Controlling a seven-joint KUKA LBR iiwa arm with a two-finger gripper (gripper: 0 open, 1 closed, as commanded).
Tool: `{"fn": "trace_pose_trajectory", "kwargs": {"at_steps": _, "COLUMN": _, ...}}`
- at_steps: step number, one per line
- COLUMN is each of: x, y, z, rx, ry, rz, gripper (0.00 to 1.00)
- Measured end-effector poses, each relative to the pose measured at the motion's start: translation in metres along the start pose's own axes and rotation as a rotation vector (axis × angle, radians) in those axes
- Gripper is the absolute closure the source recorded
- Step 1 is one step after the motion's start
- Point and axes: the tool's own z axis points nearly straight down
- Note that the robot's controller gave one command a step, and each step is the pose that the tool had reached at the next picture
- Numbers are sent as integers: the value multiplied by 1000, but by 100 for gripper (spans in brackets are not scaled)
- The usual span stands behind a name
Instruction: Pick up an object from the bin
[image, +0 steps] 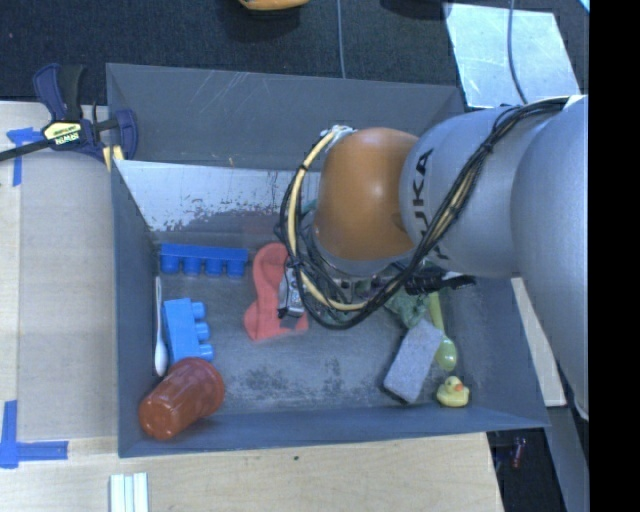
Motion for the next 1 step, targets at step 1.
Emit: {"fn": "trace_pose_trajectory", "kwargs": {"at_steps": 1, "x": -4, "y": 0, "z": -9, "rx": 0, "ry": 1, "rz": 19, "gripper": 0}}
